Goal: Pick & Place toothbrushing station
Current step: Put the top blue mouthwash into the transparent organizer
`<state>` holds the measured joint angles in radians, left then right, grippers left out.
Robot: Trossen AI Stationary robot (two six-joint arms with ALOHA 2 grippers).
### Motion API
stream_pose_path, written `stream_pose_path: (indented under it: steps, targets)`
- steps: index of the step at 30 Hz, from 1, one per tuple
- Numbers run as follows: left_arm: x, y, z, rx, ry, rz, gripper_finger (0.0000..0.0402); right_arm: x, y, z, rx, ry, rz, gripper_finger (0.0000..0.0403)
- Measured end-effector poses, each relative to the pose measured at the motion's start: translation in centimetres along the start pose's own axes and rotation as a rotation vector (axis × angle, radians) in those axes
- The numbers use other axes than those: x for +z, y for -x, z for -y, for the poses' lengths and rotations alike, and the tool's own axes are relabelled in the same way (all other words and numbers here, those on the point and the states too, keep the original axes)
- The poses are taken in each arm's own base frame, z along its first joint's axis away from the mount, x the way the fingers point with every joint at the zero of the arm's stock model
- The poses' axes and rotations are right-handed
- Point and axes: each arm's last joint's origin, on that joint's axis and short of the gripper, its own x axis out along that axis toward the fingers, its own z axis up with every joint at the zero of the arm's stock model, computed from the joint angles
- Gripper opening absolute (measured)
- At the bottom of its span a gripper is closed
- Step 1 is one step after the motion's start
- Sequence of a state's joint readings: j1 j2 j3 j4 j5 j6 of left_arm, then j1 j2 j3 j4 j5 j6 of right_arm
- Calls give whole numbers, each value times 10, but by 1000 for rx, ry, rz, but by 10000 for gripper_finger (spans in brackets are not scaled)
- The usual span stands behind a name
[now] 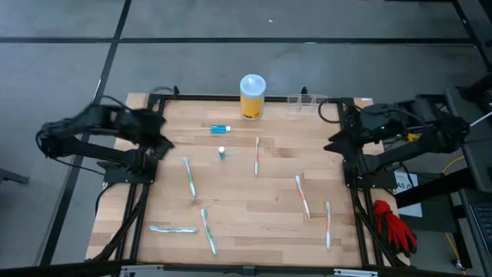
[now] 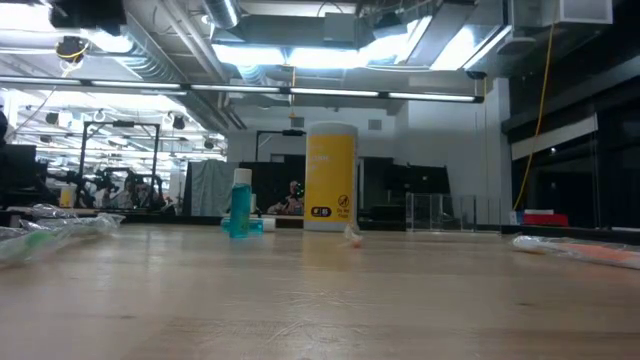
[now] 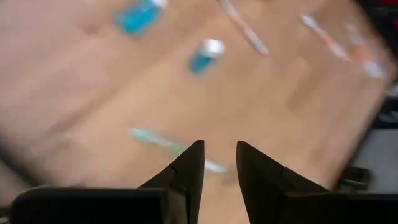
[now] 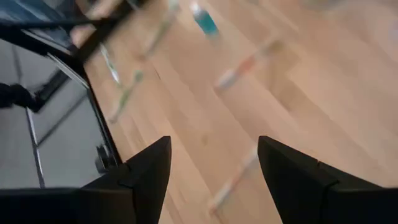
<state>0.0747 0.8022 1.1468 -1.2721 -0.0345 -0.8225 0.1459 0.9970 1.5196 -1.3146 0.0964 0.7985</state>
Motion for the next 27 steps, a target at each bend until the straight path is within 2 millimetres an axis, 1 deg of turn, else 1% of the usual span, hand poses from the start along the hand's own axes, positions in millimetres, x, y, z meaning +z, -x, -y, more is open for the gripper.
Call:
stream_pose_path:
  steps: [3,5,7,9,12,16,19,22,27]
  targets:
    - [-2,-36,9,-92,-22,12,88,7,-1,-6,37,41,73,242]
    - [-2,-57,18,-145,-111,54,88,10,0,-8,45,60,125,242]
    - [0,-71,33,-201,-189,155,89,13,2,-10,66,69,176,242]
    - [1,-81,48,-198,-249,258,89,16,4,-12,94,77,207,242]
    - [6,-87,68,-92,-383,380,88,16,5,-13,115,82,220,242]
    - [15,-95,89,97,-559,377,88,16,5,-13,108,102,223,242]
    - [22,-96,100,182,-637,308,88,16,5,-13,109,107,222,242]
    - [27,-93,108,261,-705,195,88,16,6,-13,110,124,222,242]
    - [38,-84,120,310,-938,-18,88,15,8,-12,115,130,224,242]
